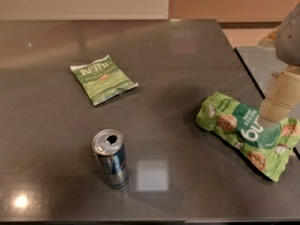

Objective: Pick green rice chip bag

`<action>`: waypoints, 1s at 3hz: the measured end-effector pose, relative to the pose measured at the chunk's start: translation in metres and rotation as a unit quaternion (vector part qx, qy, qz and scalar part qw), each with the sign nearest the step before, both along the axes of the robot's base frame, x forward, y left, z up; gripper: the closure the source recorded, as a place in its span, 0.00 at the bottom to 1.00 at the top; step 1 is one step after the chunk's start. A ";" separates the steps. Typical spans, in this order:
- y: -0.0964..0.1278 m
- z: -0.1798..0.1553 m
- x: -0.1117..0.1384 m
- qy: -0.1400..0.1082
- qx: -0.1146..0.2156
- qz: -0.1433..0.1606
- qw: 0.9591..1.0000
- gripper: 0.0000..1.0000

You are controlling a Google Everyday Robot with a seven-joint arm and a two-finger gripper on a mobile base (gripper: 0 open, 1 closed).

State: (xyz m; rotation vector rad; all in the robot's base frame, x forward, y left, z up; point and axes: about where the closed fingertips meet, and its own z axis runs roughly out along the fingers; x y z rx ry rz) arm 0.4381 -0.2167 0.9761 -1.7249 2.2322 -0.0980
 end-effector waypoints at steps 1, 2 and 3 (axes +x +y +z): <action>0.000 0.000 0.000 -0.001 0.000 0.000 1.000 0.00; -0.009 -0.012 -0.003 0.007 0.007 -0.015 1.000 0.00; -0.015 -0.030 -0.013 0.026 0.014 -0.027 0.999 0.00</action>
Offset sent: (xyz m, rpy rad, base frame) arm -0.0075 -0.0216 -0.0335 0.0323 0.0573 -0.0669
